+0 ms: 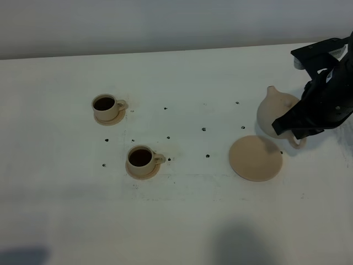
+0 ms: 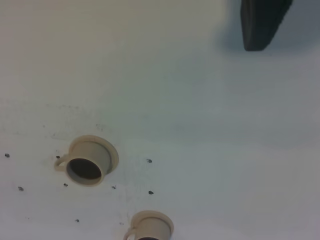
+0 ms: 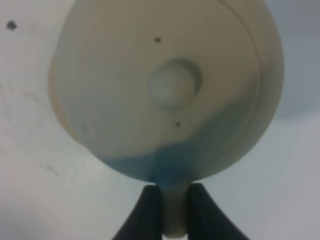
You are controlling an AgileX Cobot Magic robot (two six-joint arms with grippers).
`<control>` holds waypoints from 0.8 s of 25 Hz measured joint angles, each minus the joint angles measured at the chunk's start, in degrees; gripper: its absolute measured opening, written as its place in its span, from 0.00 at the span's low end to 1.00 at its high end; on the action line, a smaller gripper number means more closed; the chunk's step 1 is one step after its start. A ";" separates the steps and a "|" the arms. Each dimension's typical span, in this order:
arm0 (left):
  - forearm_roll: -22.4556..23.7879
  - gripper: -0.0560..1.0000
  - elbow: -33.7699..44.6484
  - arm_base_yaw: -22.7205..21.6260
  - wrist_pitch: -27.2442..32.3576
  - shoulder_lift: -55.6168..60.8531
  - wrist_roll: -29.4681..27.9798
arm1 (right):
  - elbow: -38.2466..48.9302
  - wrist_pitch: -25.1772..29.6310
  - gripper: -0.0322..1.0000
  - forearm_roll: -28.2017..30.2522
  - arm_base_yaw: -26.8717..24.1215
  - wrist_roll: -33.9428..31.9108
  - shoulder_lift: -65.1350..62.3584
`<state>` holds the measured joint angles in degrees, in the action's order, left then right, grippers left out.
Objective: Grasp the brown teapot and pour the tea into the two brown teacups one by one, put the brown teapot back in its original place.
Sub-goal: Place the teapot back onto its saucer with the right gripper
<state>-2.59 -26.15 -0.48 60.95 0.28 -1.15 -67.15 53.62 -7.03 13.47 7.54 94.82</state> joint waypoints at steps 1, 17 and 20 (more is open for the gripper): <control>0.00 0.57 0.00 0.00 0.00 0.00 0.00 | 0.00 0.00 0.14 0.00 0.45 0.00 0.00; 0.00 0.57 0.00 0.00 0.00 0.00 0.00 | 3.22 -2.01 0.14 1.35 3.73 0.00 4.82; 0.00 0.57 0.00 0.00 0.00 0.00 0.00 | 4.14 -2.37 0.14 1.28 3.73 0.06 5.16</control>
<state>-2.59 -26.15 -0.48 60.95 0.28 -1.15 -63.01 51.25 -5.75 17.20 7.60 99.98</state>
